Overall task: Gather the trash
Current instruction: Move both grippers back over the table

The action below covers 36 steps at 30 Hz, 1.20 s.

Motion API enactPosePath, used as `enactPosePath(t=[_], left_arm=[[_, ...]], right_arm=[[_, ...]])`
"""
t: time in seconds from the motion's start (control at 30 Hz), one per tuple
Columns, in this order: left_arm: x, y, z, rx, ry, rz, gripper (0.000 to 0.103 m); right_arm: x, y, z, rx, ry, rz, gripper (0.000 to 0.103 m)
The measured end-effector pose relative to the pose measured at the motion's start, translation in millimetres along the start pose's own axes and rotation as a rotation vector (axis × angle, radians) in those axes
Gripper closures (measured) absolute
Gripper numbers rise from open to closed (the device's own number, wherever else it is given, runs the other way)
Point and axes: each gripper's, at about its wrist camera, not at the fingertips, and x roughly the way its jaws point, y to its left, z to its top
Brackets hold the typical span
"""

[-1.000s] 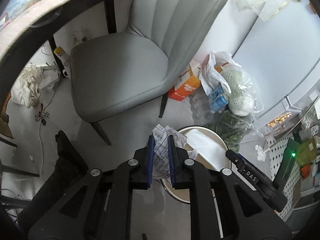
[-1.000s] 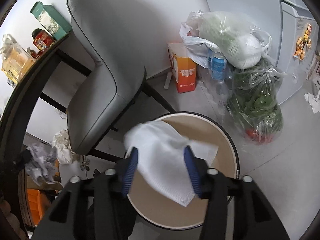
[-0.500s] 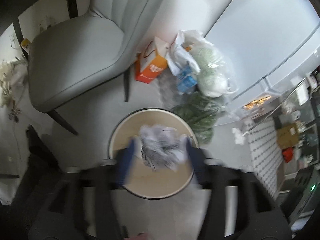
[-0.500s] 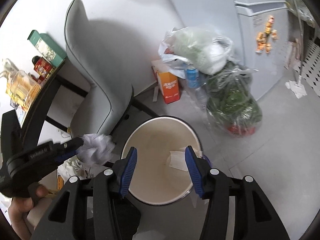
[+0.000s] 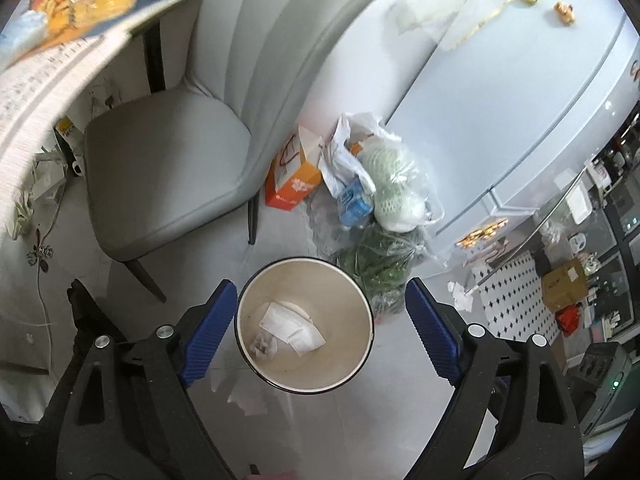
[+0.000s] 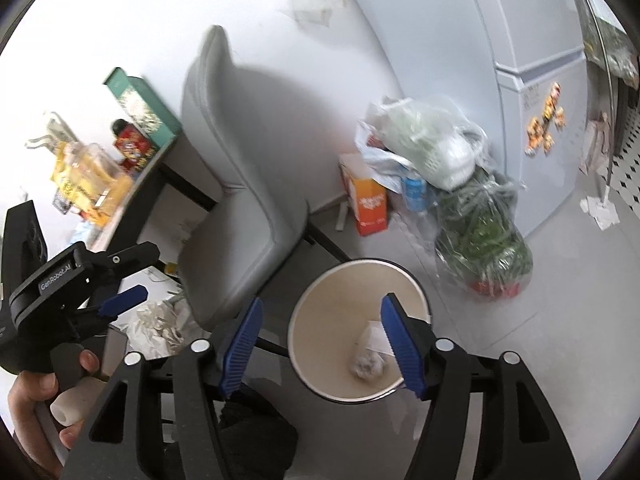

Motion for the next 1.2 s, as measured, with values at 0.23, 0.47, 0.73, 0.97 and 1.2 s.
enactPosePath(t=[0.23, 0.47, 0.73, 0.97, 1.2], left_arm=[[-81.3, 5.0, 14.9, 0.026, -0.119, 0.012, 0.012], [-183.9, 20.0, 18.5, 0.039, -0.303, 0.041, 0.006], [-289.4, 63.7, -8.7, -0.005, -0.504, 0.142, 0.006], [-353.6, 114.4, -59.2, -0.064, -0.668, 0.179, 0.006], [-384.1, 155.1, -119.7, -0.115, -0.721, 0.248, 0.006]], right_arm=[[-40.5, 48.6, 6.1, -0.07, -0.071, 0.035, 0.019], [-87.8, 101.2, 11.6, -0.147, -0.157, 0.076, 0.007], [-134.8, 171.3, 0.5, -0.272, -0.241, 0.161, 0.007], [-148.5, 224.8, -25.4, -0.391, -0.221, 0.245, 0.007], [-151.6, 266.3, -51.9, -0.502, -0.224, 0.307, 0.007]])
